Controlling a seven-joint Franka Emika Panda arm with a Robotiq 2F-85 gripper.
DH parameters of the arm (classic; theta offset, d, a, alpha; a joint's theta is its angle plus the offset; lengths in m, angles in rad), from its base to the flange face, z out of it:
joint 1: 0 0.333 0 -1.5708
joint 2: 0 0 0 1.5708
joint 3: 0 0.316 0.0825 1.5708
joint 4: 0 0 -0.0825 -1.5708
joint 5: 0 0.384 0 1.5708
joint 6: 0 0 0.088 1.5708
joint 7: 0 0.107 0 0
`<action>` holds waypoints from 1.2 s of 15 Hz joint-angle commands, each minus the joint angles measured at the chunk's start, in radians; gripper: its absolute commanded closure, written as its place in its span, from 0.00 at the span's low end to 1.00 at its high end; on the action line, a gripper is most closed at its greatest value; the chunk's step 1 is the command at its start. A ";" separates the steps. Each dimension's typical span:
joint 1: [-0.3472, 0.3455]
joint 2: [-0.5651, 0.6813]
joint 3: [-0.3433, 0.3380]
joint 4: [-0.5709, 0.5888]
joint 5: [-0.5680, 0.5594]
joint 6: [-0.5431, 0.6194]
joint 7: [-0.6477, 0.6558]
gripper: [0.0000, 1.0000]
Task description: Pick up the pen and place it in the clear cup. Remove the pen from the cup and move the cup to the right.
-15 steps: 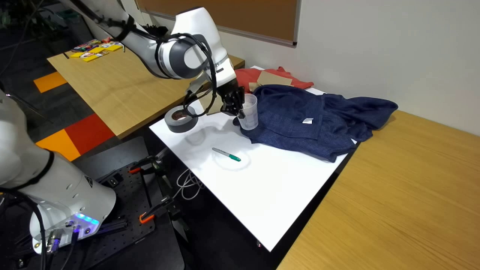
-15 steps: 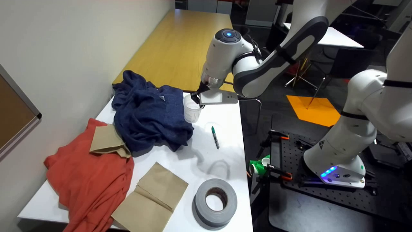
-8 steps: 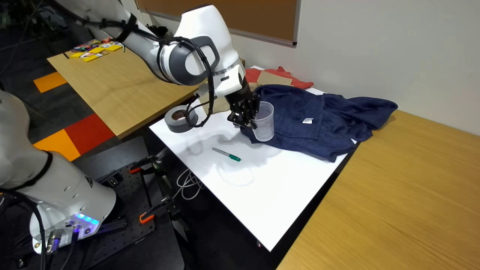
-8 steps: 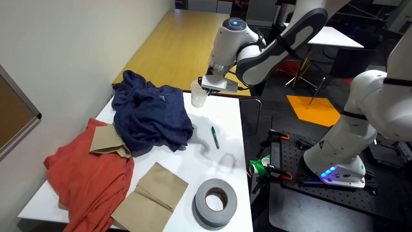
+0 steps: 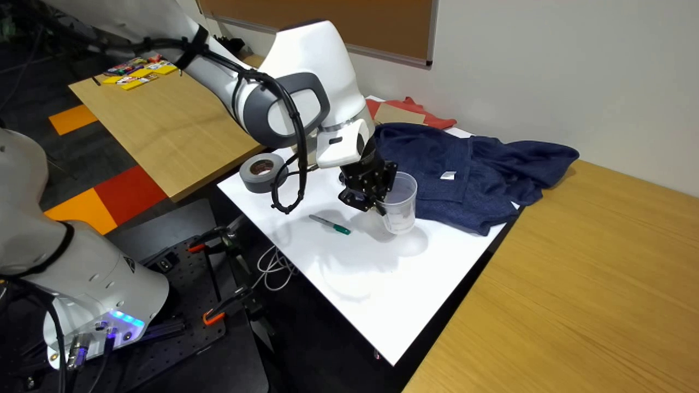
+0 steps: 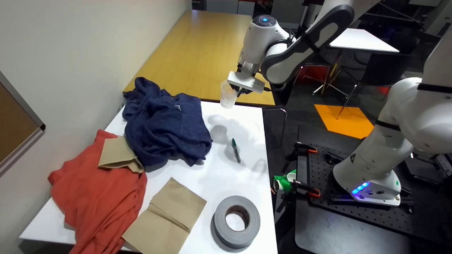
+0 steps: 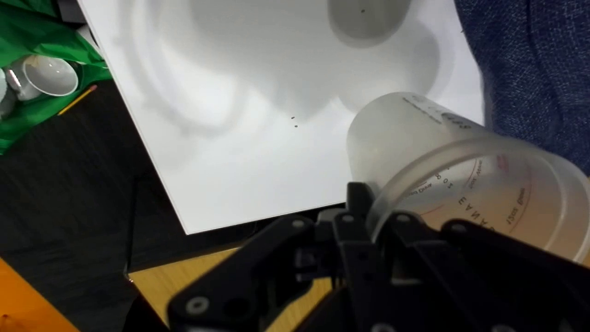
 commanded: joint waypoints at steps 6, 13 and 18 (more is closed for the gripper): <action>-0.028 0.087 -0.005 0.017 0.124 0.075 -0.030 0.99; -0.020 0.192 0.005 0.051 0.257 0.121 -0.071 0.99; -0.031 0.246 0.034 0.087 0.414 0.103 -0.185 0.99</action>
